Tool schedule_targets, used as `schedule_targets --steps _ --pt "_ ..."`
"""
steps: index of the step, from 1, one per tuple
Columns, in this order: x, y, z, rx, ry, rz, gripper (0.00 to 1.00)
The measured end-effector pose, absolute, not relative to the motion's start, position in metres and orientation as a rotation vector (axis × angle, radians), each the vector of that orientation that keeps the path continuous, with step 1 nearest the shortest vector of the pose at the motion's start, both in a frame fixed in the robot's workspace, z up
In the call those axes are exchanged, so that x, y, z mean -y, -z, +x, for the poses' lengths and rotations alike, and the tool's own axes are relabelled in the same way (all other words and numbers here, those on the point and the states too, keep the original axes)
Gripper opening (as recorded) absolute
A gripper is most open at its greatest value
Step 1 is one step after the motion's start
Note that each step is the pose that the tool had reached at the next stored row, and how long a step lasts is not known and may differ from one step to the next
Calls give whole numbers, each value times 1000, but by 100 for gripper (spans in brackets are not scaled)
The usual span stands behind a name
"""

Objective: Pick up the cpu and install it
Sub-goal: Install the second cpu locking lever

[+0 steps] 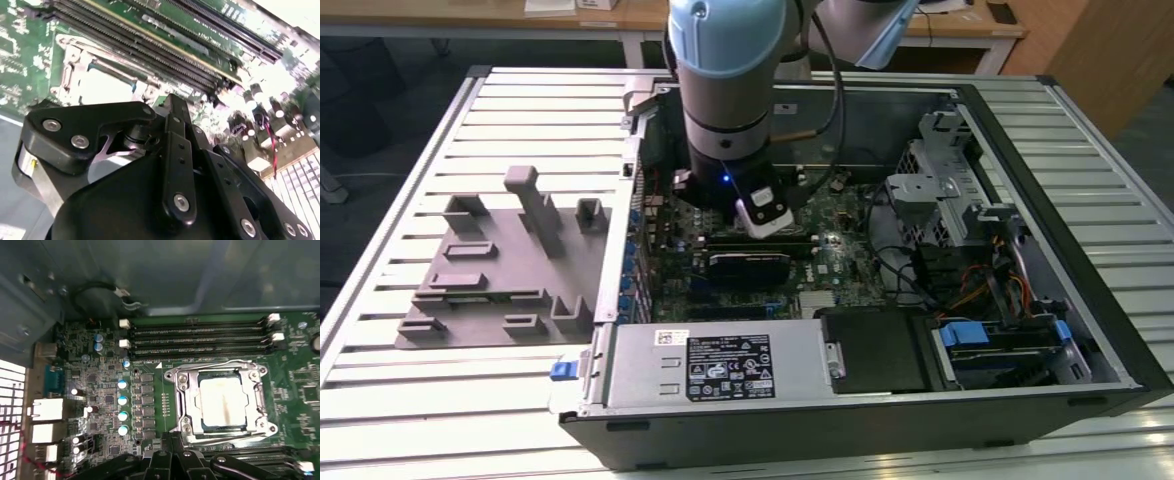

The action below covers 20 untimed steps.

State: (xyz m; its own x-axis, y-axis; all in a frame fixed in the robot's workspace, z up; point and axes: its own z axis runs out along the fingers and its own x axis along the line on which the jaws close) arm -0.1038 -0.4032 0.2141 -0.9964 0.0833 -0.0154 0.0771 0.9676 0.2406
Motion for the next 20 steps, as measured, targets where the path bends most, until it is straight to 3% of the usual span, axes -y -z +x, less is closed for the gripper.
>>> schedule_targets --steps 9,20 --pt "403 -243 -104 -3091 -370 126 11" --pt "402 -249 -96 -3097 -287 139 11"
